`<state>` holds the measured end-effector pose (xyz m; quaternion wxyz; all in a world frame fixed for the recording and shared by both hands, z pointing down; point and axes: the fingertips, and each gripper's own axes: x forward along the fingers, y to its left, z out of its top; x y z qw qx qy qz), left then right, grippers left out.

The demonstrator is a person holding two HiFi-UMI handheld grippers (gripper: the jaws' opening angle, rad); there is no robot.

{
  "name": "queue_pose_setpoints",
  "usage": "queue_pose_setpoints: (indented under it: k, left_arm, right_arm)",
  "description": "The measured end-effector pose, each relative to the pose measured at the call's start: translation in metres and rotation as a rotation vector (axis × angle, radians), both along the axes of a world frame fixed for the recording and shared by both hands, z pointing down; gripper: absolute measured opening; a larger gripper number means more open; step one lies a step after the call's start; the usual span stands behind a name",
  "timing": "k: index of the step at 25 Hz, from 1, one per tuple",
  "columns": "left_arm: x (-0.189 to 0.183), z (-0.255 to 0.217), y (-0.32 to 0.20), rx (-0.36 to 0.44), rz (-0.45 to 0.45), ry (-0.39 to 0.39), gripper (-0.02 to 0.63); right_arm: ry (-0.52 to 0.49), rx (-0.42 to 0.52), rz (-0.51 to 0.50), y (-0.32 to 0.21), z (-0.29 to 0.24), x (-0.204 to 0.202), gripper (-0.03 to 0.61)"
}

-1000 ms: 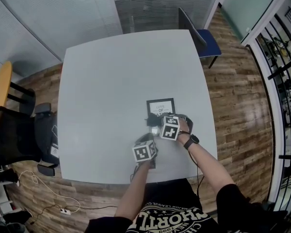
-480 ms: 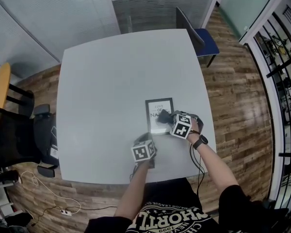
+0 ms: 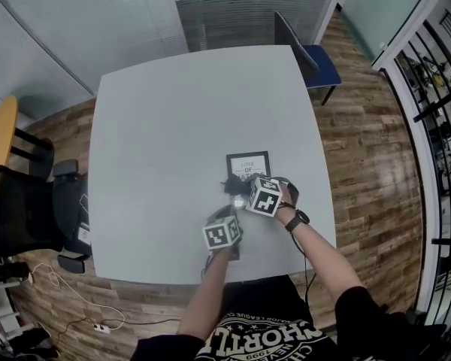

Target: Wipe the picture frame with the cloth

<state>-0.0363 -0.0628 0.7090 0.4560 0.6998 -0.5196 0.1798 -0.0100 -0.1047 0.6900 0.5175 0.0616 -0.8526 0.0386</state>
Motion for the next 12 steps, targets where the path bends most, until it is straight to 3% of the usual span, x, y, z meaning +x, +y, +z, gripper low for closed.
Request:
queue_pose_setpoints:
  k: [6, 12]
  left_arm:
    - [0.000, 0.000, -0.001, -0.002, 0.004, 0.019, -0.005]
    - [-0.001, 0.001, 0.000, 0.006, -0.004, 0.009, -0.005]
  right_arm:
    - [0.035, -0.024, -0.088, 0.013, 0.017, -0.028, 0.072]
    - [0.089, -0.003, -0.059, 0.009, 0.022, 0.005, 0.072]
